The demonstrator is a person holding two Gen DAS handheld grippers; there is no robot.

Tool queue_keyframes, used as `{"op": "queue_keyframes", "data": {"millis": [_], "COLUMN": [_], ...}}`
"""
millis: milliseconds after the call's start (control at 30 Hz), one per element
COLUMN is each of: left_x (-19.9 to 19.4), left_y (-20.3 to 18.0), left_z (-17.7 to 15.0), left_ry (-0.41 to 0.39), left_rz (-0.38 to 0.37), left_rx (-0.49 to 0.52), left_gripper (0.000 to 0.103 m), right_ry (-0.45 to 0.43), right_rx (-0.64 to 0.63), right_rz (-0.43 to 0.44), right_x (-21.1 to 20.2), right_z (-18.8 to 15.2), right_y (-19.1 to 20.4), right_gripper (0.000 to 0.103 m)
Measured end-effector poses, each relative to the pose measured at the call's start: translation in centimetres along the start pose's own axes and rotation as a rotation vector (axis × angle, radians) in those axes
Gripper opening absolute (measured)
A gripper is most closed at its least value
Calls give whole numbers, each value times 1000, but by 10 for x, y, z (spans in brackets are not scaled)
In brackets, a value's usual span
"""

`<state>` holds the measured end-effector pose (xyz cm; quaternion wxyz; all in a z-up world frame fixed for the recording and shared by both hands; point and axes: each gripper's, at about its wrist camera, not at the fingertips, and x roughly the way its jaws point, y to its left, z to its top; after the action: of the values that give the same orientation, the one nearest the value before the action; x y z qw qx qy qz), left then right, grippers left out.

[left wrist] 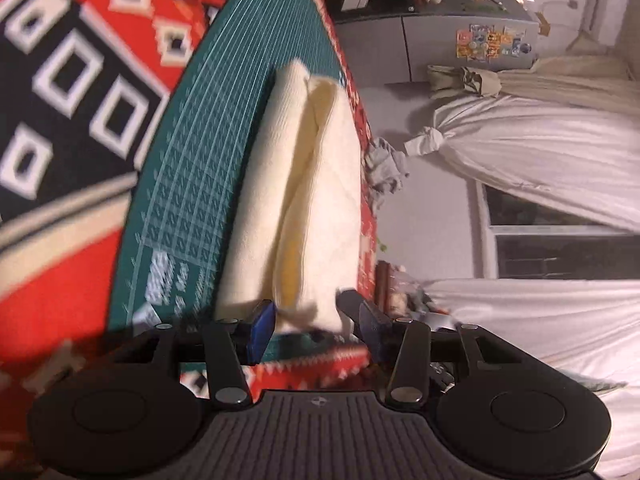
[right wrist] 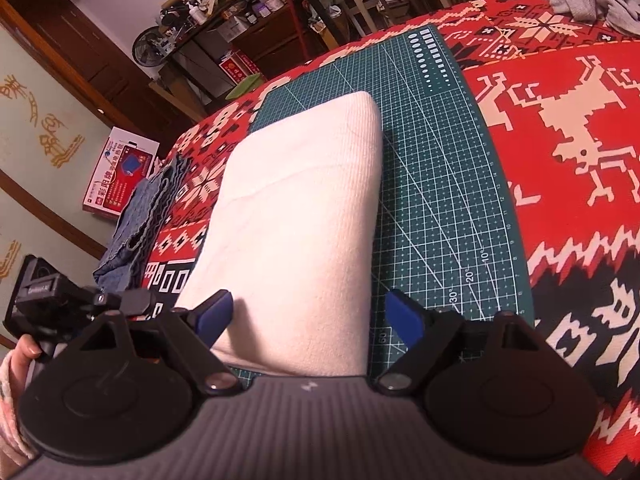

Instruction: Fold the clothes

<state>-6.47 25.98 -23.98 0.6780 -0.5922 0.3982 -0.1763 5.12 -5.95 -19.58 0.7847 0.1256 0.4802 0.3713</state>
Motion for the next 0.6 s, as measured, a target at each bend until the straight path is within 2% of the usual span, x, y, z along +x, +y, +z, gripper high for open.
{"op": "queue_keyframes", "data": {"millis": [133, 267, 433, 533, 600], "left_x": [1, -3, 9, 18, 19], "left_y": [7, -2, -15, -12, -13], "left_z": [-4, -3, 6, 11, 14], "left_ry": [-39, -124, -82, -64, -65], "left_rz": [-27, -37, 4, 7, 20], "left_rx": [-46, -22, 89, 72, 73], "left_gripper": [44, 46, 47, 47, 41], "right_ry": [0, -1, 0, -5, -11], "right_rx": [4, 8, -4, 11, 17], "right_rz": [3, 4, -1, -5, -8], "right_x": [0, 0, 0, -1, -3], "right_z": [0, 0, 1, 2, 3], "right_y": [0, 0, 1, -2, -2], "right_gripper": [86, 86, 86, 86, 86]}}
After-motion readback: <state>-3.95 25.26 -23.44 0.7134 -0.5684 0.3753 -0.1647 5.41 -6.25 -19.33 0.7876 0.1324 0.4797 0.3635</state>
